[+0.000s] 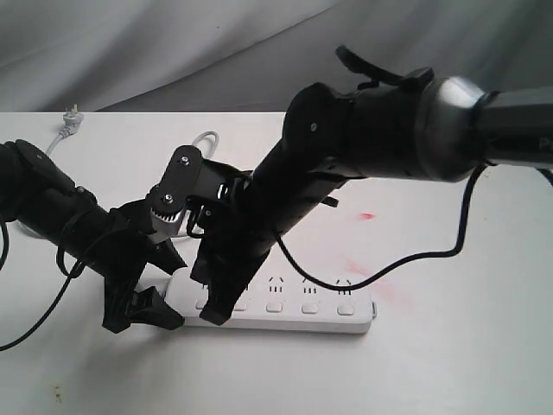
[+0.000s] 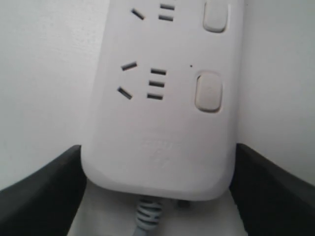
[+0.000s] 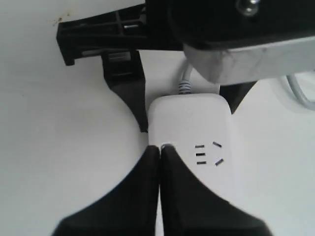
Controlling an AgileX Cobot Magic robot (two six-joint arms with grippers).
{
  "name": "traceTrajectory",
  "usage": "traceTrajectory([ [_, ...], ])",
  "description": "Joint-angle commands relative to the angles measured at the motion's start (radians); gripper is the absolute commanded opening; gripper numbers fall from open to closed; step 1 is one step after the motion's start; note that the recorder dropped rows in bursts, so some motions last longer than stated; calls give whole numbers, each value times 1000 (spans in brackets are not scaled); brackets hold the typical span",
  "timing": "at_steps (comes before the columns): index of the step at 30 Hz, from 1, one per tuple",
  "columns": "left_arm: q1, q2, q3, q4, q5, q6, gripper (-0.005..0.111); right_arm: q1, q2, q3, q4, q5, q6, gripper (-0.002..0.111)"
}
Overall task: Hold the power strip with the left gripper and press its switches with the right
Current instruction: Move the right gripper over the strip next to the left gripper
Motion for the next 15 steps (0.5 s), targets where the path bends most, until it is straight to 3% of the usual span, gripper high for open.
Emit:
traceTrajectory([
  [1, 2, 0, -3, -8, 17, -1, 50, 8, 17, -7, 12, -57, -48, 14],
  [5, 2, 0, -3, -8, 17, -1, 50, 8, 41, -7, 58, -80, -52, 37],
  [9, 2, 0, -3, -8, 15, -1, 50, 8, 79, -5, 91, -145, -66, 40],
  [15, 2, 0, -3, -8, 15, -1, 50, 8, 103, 5, 162, -223, -257, 46],
])
